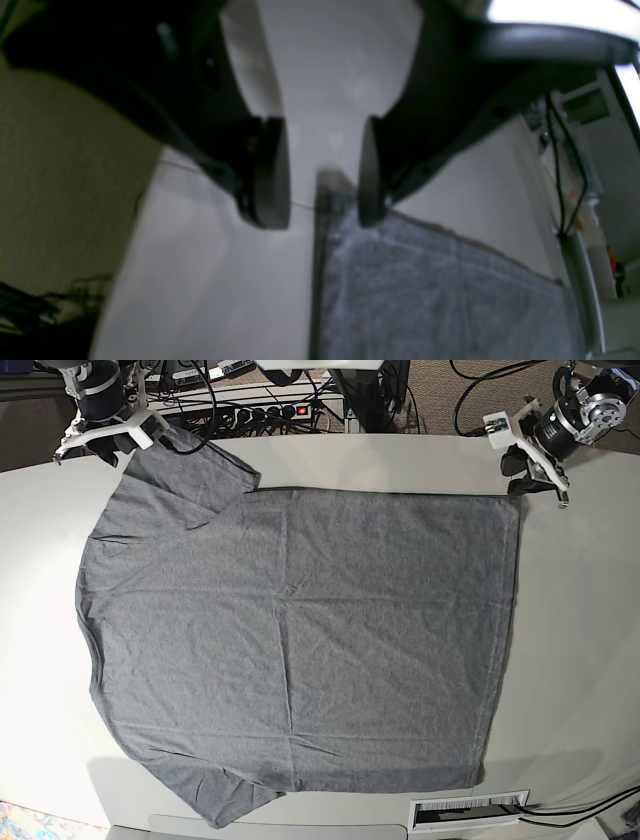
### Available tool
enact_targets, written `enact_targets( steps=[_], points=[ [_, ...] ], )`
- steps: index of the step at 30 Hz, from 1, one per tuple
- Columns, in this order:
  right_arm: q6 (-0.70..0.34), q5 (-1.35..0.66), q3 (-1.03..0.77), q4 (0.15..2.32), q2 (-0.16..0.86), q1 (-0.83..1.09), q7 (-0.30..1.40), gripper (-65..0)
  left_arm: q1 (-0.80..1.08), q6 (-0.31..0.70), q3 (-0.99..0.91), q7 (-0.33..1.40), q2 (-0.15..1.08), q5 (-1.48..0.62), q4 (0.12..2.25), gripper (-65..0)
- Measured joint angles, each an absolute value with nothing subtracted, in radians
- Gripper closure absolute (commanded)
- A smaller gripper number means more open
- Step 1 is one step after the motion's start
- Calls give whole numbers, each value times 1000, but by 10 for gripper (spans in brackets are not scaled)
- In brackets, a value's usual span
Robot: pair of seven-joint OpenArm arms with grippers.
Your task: Fold the T-shirt properly
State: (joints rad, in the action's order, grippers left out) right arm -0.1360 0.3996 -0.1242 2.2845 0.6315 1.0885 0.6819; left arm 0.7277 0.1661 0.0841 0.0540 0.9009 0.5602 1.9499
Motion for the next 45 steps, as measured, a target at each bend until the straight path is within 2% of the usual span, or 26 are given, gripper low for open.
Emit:
enact_targets(
  steps=[5, 12, 18, 30, 35, 39, 41, 43, 45],
  points=[
    [-136, 400, -124, 2284, 632, 1088, 684, -200, 677, 181, 84, 51, 900, 531, 1950, -246],
    [-136, 400, -124, 2284, 632, 1088, 685, -200, 633, 257, 84, 51, 898, 461, 1949, -246],
    [-136, 400, -124, 2284, 632, 1088, 685, -200, 630, 260, 84, 39, 898, 459, 1941, -246],
    [-136, 422, -124, 2294, 632, 1086, 688, -200, 522, 275, 110, -40, 873, 432, 1794, -246],
    [-135, 422, -124, 2298, 631, 1083, 691, -200, 417, 234, 248, -63, 866, 448, 1721, -245],
    [-136, 422, -124, 2299, 631, 1083, 696, -200, 331, 161, 369, -62, 850, 509, 1680, -245],
    [-135, 422, -124, 2299, 632, 1083, 700, -200, 311, 136, 410, -35, 851, 513, 1679, -211],
    [-136, 422, -124, 2299, 632, 1083, 702, -200, 297, 113, 440, 3, 849, 520, 1679, -126],
    [-135, 422, -124, 2299, 632, 1083, 702, -200, 284, 134, 446, 25, 845, 522, 1679, -19]
  ],
)
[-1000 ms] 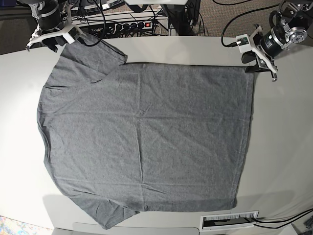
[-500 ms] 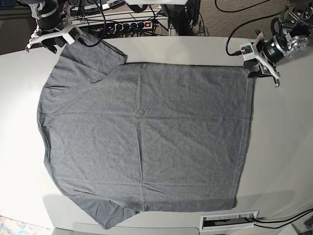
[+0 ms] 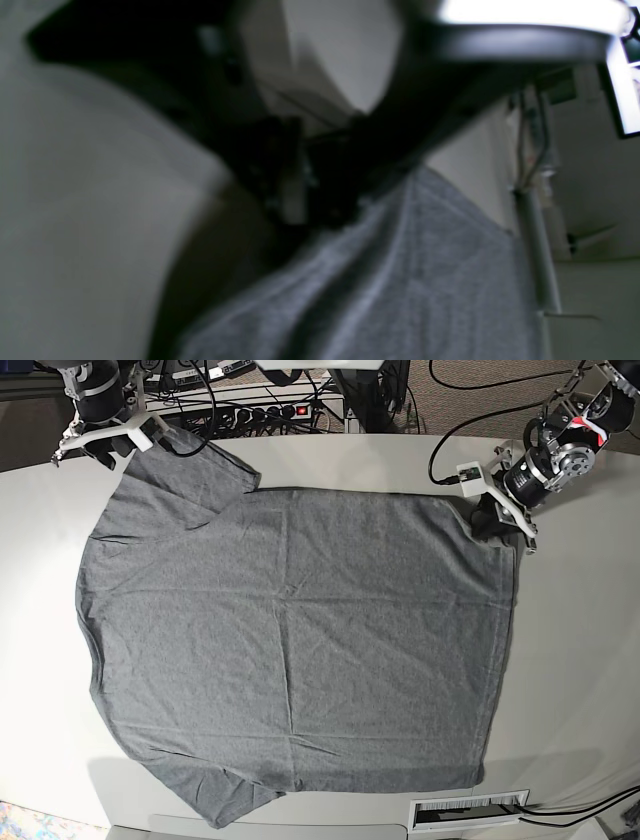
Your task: Fold the T-shirt properly
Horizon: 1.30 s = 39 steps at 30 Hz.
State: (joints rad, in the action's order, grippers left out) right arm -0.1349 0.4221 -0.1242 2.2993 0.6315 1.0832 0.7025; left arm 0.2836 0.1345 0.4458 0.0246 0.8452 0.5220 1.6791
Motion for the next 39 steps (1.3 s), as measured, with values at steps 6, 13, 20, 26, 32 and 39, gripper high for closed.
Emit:
enact_targets(
  steps=[6, 13, 20, 26, 32, 39],
  points=[
    [-136, 421, -124, 2299, 631, 1071, 704, -200, 278, 135, 453, 171, 889, 528, 1711, 0],
    [-133, 421, -124, 2299, 631, 1058, 706, -200, 350, 157, 458, 315, 969, 526, 1832, 0],
    [-164, 421, -124, 2299, 632, 1058, 755, -200, 463, 140, 464, 386, 975, 603, 1921, 0],
    [-238, 321, -124, 2300, 632, 1058, 838, -200, 531, 91, 463, 409, 1014, 672, 1921, 0],
    [-392, 98, -124, 2300, 631, 1059, 807, -280, 587, 56, 462, 419, 1033, 700, 1921, 0],
    [-458, 103, -124, 2300, 631, 1055, 655, -319, 623, 44, 457, 419, 1031, 707, 1924, 0]
  ],
)
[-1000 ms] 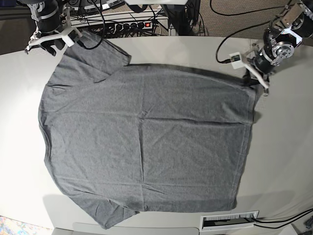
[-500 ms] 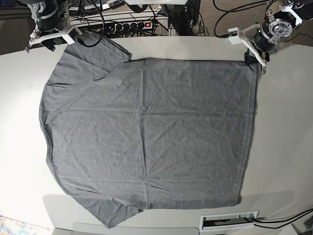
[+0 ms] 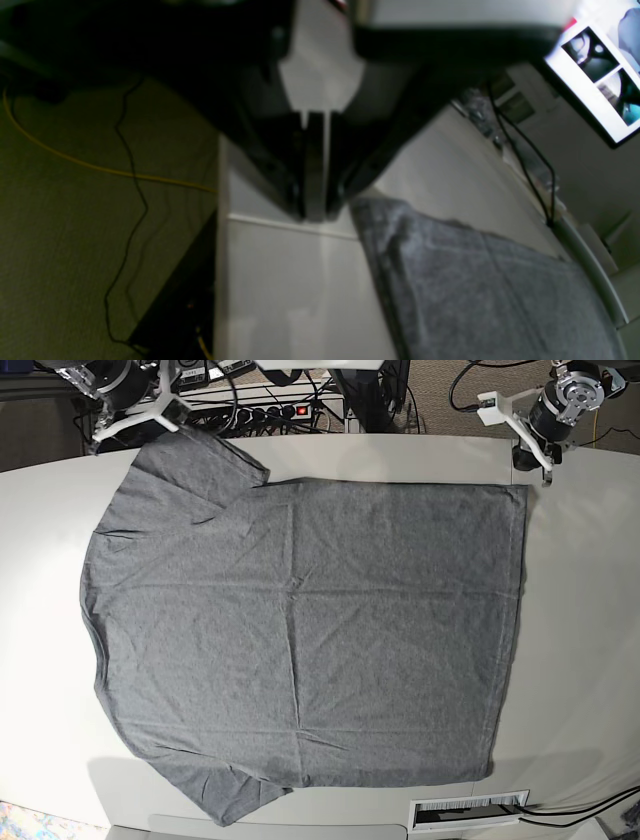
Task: Fold the T-shirt properly
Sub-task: 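Grasp the shoulder edge near the sleeve with the right gripper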
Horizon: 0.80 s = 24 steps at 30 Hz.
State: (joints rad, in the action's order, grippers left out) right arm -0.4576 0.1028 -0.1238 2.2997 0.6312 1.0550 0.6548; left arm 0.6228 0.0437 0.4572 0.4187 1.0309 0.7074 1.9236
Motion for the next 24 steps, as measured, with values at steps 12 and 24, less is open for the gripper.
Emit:
enact_targets(
  steps=[12, 24],
  points=[
    [-453, 105, -123, 2120, 631, 939, 610, -319, 624, 19, 457, 381, 1006, 707, 1924, 0],
    [-453, 130, -123, 2020, 628, 876, 575, -318, 624, 19, 457, 373, 1006, 707, 1924, 0]
  ],
)
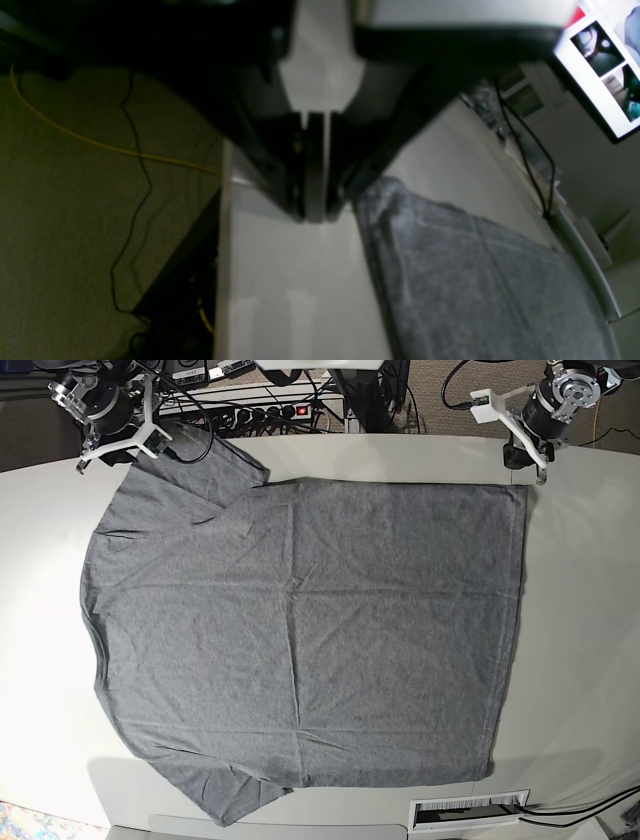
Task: Fold the T-shirt properly
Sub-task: 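Grasp the shoulder edge near the sleeve with the right gripper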
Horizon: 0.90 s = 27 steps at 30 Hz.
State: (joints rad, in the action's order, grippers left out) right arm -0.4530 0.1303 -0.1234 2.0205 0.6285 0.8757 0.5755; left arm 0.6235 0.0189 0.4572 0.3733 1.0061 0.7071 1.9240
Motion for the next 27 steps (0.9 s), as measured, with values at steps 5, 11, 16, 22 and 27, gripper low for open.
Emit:
enact_targets(
  steps=[5, 11, 16, 22, 27],
  points=[
    [-454, 130, -123, 2020, 628, 875, 575, -283, 624, 19, 457, 373, 1006, 707, 1924, 0],
    [-453, 130, -123, 2020, 628, 859, 541, -284, 624, 19, 457, 370, 1006, 707, 1924, 0],
    [-454, 129, -123, 2019, 628, 859, 530, -285, 624, 19, 457, 369, 1006, 707, 1924, 0],
    [-430, 153, -10, 1915, 633, 786, 504, -286, 624, 19, 457, 366, 1006, 707, 1924, 0],
    [-407, 237, 104, 1904, 648, 723, 595, -272, 625, 19, 457, 365, 1006, 707, 1924, 0]
  ],
)
